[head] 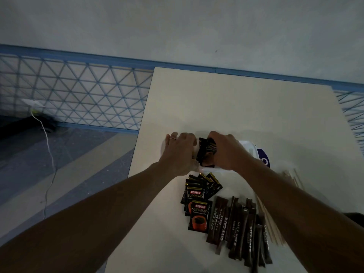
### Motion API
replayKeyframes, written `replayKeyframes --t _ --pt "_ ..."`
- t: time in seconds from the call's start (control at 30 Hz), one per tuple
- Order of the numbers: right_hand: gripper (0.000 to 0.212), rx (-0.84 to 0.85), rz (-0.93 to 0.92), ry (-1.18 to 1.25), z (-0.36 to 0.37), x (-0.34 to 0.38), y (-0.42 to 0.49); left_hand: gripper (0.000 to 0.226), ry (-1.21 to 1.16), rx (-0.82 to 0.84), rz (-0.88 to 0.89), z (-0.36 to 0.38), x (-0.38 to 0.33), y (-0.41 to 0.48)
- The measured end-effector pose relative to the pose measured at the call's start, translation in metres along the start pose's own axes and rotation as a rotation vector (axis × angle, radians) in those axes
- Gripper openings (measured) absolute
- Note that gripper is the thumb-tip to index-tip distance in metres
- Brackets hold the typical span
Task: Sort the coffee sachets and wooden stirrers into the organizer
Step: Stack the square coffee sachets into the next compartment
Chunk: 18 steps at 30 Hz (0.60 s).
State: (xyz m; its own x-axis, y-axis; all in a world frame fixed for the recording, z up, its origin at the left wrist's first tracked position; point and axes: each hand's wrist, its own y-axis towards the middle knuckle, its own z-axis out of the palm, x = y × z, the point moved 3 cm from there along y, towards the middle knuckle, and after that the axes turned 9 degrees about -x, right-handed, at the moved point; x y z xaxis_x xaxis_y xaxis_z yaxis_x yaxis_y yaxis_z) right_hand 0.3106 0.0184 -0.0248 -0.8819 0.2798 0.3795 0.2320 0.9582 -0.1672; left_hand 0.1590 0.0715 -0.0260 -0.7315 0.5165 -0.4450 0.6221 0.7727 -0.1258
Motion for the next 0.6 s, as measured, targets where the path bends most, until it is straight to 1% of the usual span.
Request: replayKeyframes --t 0.1,0.17,0.27,0.33,0.43,0.53,0.6 --pt "0.061 -0.013 -0.023 -0.108 -0.002 0.002 -0.001 0.089 -0.003 0.013 -0.018 0.0 0.0 0.0" --pt "0.064 0.007 -0.067 -0.107 -0.004 0.002 0.0 0.095 -0.003 0.025 -0.018 0.0 0.0 0.001" --pt "0.07 0.034 -0.101 -0.048 -0.006 0.001 0.003 0.089 0.004 0.031 -0.017 0.0 0.0 0.002" --pt "0.068 0.027 -0.135 -0.008 -0.007 0.003 0.003 0.076 -0.008 0.03 -0.016 0.0 0.0 0.002" --pt "0.05 -0.017 -0.203 0.065 -0.01 0.009 0.002 0.054 -0.002 0.045 0.012 0.001 0.001 0.001" --pt "0.029 -0.058 -0.215 0.055 -0.015 0.007 0.002 0.052 0.017 0.049 0.036 0.003 0.002 0.001" --pt "0.021 -0.054 -0.201 0.008 -0.017 0.005 0.003 0.049 0.014 0.032 0.046 0.002 0.002 0.001"
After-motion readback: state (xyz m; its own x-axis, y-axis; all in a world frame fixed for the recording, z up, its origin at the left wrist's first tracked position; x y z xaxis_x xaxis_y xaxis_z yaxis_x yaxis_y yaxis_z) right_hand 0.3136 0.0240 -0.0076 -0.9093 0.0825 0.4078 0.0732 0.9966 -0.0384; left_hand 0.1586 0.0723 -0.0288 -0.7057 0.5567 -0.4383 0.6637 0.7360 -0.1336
